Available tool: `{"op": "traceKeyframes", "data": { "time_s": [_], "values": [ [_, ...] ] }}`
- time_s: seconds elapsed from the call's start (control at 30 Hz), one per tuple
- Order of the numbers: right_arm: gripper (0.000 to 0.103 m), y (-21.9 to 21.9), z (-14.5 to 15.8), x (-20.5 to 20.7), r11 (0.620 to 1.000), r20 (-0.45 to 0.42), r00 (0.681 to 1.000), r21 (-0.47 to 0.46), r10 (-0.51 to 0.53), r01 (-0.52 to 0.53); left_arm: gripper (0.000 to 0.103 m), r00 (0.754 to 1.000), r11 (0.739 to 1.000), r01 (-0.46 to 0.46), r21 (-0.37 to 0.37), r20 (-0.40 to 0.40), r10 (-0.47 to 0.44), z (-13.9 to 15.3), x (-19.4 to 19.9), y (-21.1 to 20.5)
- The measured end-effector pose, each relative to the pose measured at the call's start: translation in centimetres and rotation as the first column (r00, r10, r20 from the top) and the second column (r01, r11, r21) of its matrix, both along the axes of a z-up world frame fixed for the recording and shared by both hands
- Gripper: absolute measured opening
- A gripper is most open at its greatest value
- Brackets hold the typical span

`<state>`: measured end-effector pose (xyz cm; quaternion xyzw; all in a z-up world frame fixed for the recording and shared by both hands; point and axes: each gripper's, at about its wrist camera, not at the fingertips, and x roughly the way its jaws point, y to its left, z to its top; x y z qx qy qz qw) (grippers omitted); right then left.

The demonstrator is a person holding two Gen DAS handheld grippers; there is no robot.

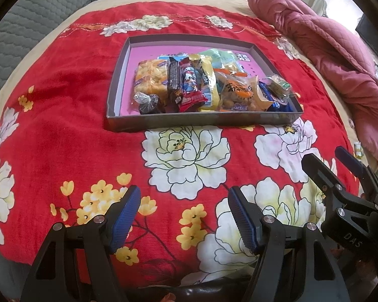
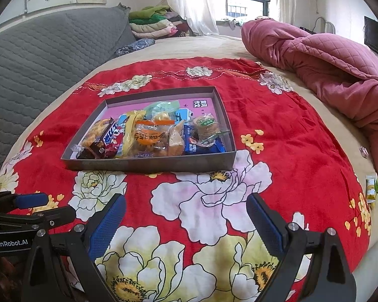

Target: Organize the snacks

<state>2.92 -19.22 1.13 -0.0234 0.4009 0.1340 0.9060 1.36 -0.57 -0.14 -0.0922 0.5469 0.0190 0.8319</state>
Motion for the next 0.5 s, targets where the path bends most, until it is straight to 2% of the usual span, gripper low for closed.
{"op": "traceKeyframes", "data": {
  "time_s": [0.5],
  "values": [
    [0.096,0.23,-0.06,-0.06,1.000,-0.001,1.000,-0.003,0.001,-0.001,0.073,1.000,1.000,-0.007,0.011,-0.013,0.007,-0.25,0.03,0.00]
  ]
}}
